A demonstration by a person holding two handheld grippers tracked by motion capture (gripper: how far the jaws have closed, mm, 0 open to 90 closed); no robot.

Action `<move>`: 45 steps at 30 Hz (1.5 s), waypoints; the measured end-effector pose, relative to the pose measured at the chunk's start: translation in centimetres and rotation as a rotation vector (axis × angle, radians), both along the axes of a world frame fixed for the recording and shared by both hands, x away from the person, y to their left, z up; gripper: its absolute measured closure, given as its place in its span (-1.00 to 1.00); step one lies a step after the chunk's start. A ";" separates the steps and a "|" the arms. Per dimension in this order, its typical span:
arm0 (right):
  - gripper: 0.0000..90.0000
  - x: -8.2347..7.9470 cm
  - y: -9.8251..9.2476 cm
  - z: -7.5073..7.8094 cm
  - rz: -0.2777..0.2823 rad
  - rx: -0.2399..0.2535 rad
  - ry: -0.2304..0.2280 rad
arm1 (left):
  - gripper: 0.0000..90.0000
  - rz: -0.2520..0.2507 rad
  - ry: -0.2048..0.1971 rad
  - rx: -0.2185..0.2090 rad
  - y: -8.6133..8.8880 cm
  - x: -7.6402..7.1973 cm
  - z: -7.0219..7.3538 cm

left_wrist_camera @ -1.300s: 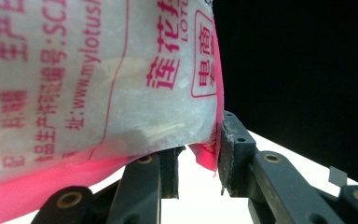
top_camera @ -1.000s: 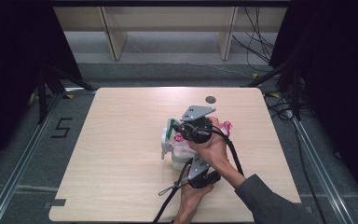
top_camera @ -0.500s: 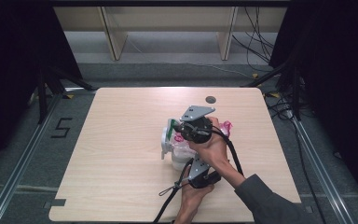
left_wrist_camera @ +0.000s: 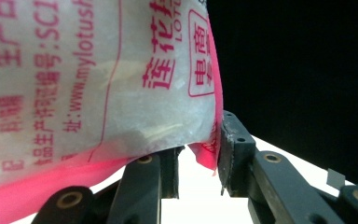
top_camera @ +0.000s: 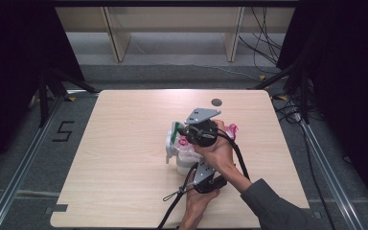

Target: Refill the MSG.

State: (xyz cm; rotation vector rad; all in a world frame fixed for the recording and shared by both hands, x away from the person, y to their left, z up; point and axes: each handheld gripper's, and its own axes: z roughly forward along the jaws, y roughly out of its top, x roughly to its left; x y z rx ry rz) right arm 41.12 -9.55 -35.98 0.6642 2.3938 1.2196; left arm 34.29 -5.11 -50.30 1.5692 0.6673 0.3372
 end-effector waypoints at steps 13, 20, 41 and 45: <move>1.00 0.1 -0.1 -0.1 -0.016 0.025 -0.002 | 0.59 -0.004 0.000 0.003 0.0 0.0 0.0; 1.00 0.2 -0.2 0.0 -0.015 0.015 0.013 | 0.59 -0.003 -0.001 0.003 -0.1 0.0 0.0; 1.00 0.2 0.1 -0.2 -0.001 0.002 -0.014 | 0.59 -0.001 -0.007 0.001 0.1 0.0 0.1; 1.00 0.1 0.0 -0.2 -0.004 0.003 -0.009 | 0.59 -0.005 -0.003 0.002 0.0 0.0 0.0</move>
